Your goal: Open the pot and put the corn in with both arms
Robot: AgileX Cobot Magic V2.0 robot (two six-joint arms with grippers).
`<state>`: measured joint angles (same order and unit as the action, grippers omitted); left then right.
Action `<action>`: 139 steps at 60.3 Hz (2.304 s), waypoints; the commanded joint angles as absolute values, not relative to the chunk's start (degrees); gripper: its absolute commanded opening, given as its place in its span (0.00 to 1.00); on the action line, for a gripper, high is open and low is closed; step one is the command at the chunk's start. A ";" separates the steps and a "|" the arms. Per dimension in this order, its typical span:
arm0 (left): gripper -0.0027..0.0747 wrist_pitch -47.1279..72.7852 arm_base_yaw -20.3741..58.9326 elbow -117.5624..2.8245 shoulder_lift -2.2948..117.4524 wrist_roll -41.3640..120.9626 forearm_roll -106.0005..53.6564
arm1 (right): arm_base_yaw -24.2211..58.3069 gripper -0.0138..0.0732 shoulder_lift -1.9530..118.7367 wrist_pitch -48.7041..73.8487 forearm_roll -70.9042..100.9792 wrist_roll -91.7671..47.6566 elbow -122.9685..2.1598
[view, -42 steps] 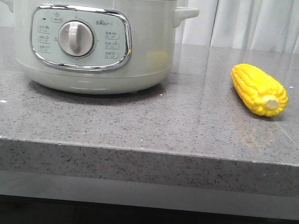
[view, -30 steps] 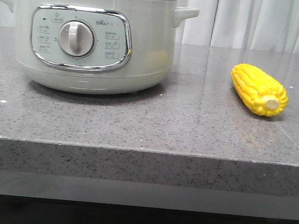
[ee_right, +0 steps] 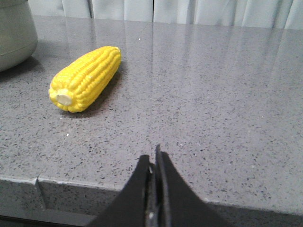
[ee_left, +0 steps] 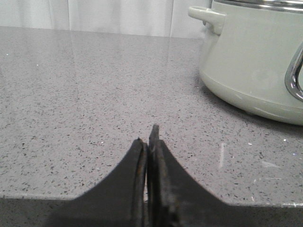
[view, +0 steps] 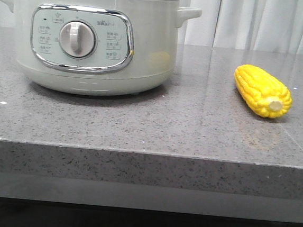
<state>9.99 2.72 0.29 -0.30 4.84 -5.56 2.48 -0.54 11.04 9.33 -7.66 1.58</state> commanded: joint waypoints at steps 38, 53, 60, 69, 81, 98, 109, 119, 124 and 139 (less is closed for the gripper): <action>0.01 4.99 2.61 0.37 -1.57 4.30 -5.93 | 2.25 0.08 -1.76 6.53 8.89 -7.68 1.47; 0.01 2.51 2.61 -0.14 -1.57 4.17 -7.12 | 2.25 0.08 -1.76 4.90 9.02 -7.68 0.27; 0.01 3.61 2.61 -4.52 -1.17 4.17 -7.81 | 2.18 0.08 -1.31 8.73 9.02 -7.74 -4.38; 0.01 9.79 2.61 -15.68 4.56 4.17 -7.81 | 2.18 0.08 2.63 14.01 9.02 -7.74 -13.31; 0.01 13.73 2.61 -28.67 19.61 4.17 -7.81 | 2.18 0.09 14.95 16.51 8.91 -7.74 -25.95; 0.13 12.85 2.61 -33.22 26.49 4.17 -7.81 | 2.18 0.17 23.16 15.71 8.91 -7.74 -32.03; 0.75 12.25 2.61 -33.22 26.49 4.17 -7.81 | 2.18 0.62 23.16 16.21 8.91 -7.74 -32.03; 0.84 12.35 2.86 -34.00 26.96 4.17 -10.70 | 2.18 0.88 23.16 15.95 8.91 -7.74 -32.03; 0.82 17.14 3.30 -37.14 29.73 4.42 -10.70 | 2.18 0.89 23.16 15.37 8.91 -7.74 -32.03; 0.82 32.00 8.54 -55.39 47.53 4.42 -10.79 | 2.18 0.89 23.16 13.85 8.91 -7.74 -32.03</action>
